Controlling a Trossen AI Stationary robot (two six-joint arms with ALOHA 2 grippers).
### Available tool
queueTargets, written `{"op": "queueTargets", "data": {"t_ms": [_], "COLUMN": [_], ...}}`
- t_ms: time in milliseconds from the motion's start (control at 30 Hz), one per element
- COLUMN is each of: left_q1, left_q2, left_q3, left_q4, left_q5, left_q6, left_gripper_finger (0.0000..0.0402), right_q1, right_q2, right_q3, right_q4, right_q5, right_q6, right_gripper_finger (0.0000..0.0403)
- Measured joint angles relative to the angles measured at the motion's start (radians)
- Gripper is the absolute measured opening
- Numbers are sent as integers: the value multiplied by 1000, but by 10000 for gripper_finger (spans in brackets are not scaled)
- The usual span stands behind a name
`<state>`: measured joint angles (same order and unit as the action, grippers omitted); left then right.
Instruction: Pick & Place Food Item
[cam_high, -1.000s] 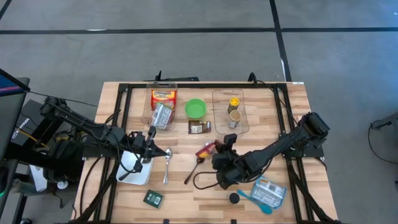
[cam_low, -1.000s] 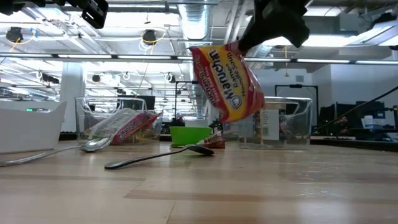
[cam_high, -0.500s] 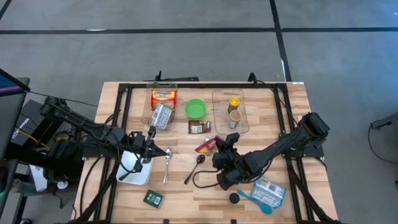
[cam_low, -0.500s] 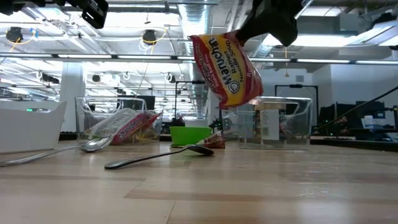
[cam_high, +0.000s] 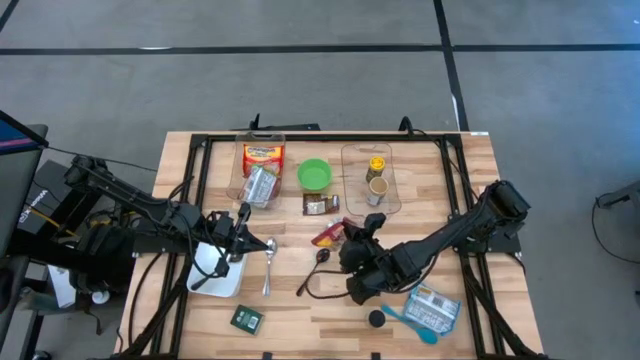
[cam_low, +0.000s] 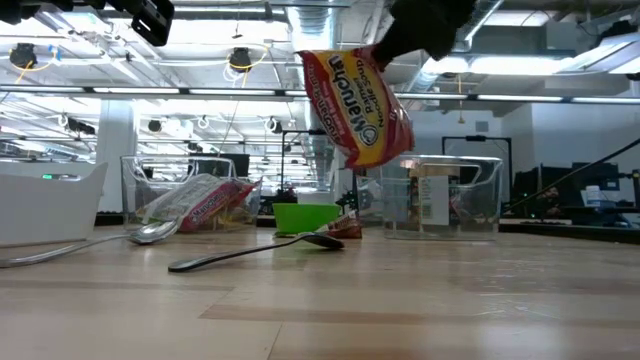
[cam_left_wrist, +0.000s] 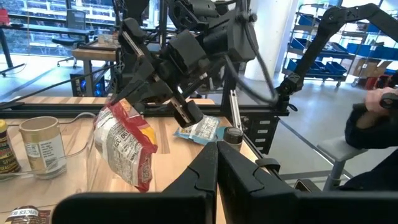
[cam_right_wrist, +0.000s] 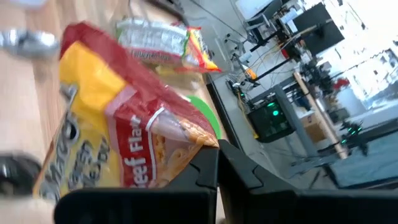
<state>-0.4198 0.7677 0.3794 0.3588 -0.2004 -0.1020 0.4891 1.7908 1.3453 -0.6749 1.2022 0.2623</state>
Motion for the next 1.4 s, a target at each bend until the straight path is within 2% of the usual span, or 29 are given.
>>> {"op": "queueTargets", "data": {"t_ms": [133,367,533,800,967,1400], "left_q1": [0,0,0,1,22,92], "left_q2": [0,0,0,0,3,196], "left_q3": [0,0,0,0,0,0], "left_q4": [0,0,0,18,25,175], "left_q5": [-35,-38,-49,-229,-245,-245], "left_q6": [0,0,0,26,27,27], "left_gripper_finger": [0,0,0,0,0,0], "right_q1": [-35,-98,-122,-124,-140,-156], "right_q2": [0,0,0,1,1,1], "right_q3": [0,0,0,63,69,69], "right_q4": [105,235,287,330,344,335], "right_q5": [0,0,-3,-26,-82,-128], "right_q6": [-55,-215,-244,-244,-244,-243], "right_gripper_finger": [0,0,0,0,0,0]}}
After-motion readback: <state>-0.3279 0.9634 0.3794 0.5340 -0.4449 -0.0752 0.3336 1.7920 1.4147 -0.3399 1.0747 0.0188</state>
